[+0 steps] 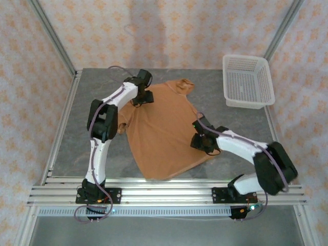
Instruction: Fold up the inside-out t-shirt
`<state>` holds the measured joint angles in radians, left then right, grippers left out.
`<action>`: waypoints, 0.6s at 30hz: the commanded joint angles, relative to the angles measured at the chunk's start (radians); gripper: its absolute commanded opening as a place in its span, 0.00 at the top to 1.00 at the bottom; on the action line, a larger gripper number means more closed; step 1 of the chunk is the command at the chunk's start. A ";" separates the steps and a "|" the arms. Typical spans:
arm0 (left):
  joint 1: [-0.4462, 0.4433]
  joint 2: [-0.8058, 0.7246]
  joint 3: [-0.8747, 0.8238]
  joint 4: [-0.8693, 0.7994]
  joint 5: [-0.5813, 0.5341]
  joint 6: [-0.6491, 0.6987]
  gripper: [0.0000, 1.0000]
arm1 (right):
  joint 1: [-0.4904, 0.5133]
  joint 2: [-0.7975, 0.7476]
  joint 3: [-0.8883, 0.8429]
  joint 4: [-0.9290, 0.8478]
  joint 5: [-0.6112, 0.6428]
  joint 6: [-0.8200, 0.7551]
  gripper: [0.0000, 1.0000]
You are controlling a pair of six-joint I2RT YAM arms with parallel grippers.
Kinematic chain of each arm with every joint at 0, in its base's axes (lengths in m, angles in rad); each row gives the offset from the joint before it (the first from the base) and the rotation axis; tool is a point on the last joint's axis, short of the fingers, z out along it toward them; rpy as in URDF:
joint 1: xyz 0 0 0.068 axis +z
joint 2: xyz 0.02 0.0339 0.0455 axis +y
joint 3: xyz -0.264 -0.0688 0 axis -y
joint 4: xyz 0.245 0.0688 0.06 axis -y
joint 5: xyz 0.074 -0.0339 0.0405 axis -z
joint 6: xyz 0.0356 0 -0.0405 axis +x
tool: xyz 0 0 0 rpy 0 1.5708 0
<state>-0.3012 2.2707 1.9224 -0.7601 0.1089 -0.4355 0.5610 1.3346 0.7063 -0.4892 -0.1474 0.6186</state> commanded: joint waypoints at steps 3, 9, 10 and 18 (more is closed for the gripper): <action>0.090 -0.194 -0.109 -0.052 0.030 0.017 0.37 | -0.038 -0.036 0.129 0.002 0.150 -0.030 0.53; 0.248 -0.354 -0.393 0.071 0.028 -0.047 0.48 | -0.047 0.205 0.328 0.000 0.033 -0.091 0.63; 0.273 -0.386 -0.418 0.084 0.031 -0.055 0.50 | -0.046 0.229 0.344 0.009 0.012 -0.092 0.63; 0.317 -0.255 -0.448 0.185 0.140 -0.146 0.54 | -0.041 0.336 0.372 0.031 0.017 -0.117 0.63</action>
<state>0.0265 1.9491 1.4708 -0.6342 0.1844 -0.5278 0.5190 1.6405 1.0481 -0.4553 -0.1467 0.5304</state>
